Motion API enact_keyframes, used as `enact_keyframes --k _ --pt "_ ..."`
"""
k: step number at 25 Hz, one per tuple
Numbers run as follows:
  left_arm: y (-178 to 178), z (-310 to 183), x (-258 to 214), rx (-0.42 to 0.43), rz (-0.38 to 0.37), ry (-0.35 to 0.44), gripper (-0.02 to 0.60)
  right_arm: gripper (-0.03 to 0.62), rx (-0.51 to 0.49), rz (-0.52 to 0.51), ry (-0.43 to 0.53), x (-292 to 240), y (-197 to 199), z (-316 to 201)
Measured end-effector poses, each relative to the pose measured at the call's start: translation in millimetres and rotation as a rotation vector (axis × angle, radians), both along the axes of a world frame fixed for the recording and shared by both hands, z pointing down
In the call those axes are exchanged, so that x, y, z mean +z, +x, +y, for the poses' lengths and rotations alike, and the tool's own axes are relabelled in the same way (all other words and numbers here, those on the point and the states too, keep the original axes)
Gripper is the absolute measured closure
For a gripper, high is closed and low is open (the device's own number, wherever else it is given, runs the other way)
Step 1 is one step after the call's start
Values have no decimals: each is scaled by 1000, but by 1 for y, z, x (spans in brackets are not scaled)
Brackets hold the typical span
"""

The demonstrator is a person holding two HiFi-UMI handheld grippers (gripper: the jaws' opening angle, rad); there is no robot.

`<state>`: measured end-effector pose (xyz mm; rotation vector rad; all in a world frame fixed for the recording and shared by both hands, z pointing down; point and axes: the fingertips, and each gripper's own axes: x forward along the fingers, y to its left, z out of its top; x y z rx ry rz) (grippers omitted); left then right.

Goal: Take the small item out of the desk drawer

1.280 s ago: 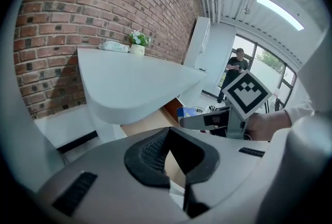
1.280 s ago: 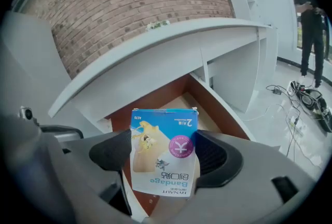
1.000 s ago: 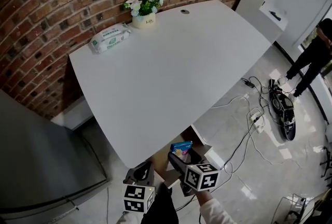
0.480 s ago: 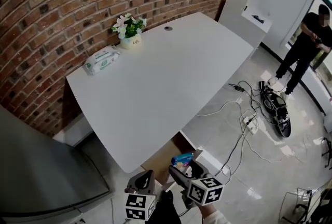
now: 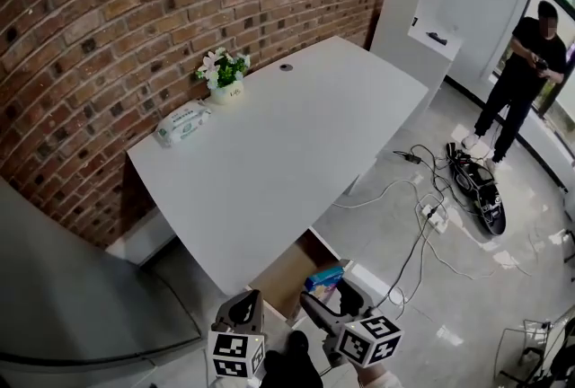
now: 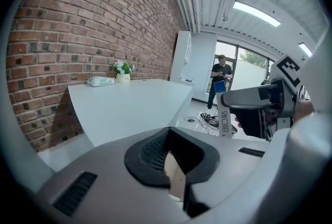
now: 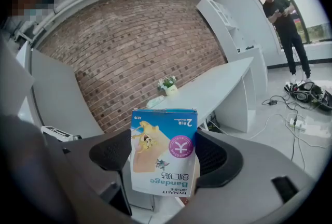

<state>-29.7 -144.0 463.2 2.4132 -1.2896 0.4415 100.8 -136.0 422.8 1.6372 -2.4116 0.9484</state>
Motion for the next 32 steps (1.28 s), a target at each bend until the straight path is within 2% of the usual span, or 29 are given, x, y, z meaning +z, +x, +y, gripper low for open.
enact_keyframes --k 14,32 --pt "-19 3 -61 -25 9 103 566 195 6 29 171 -74 -3 17" --pt "-28 2 -88 -48 20 164 566 195 10 73 196 -89 -3 21"
